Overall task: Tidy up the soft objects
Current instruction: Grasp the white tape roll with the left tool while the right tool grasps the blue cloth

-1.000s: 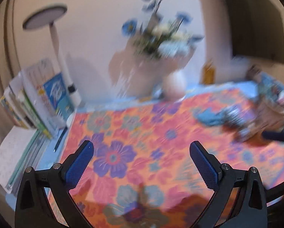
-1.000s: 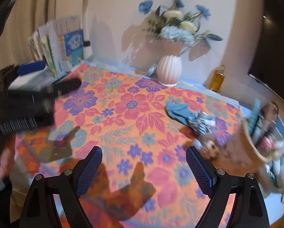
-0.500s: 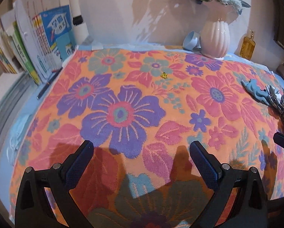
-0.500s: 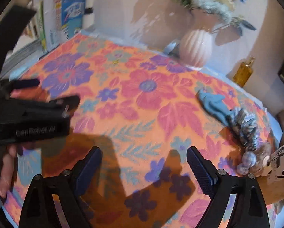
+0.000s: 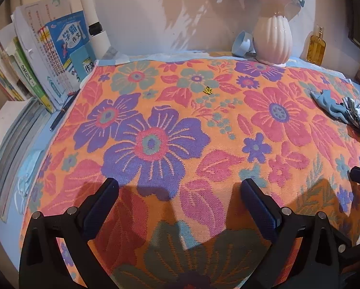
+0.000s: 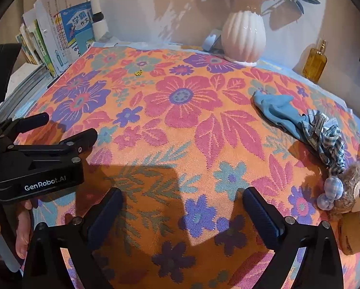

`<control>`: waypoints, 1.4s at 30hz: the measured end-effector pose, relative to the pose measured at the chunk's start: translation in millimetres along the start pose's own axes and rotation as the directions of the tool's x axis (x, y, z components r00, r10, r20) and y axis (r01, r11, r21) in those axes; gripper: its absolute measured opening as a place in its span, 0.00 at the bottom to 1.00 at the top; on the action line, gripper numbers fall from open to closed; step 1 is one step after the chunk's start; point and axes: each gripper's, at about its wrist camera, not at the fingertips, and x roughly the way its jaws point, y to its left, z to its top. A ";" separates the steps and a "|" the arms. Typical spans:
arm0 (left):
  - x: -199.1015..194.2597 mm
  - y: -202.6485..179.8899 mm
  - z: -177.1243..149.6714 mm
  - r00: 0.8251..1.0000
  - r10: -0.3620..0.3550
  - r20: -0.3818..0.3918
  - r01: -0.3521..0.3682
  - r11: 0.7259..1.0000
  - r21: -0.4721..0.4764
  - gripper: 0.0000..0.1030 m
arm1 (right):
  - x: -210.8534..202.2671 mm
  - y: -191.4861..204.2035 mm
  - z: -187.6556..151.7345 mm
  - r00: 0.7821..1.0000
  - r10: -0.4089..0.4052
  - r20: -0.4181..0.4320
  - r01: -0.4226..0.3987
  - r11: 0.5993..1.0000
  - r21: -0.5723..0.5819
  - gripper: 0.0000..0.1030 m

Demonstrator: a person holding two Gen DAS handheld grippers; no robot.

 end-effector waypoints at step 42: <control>134.8 -110.0 213.1 0.957 -0.266 0.120 0.218 0.925 0.311 0.16 | 46.0 -107.5 89.9 0.973 -0.230 0.035 0.215 0.947 0.240 0.17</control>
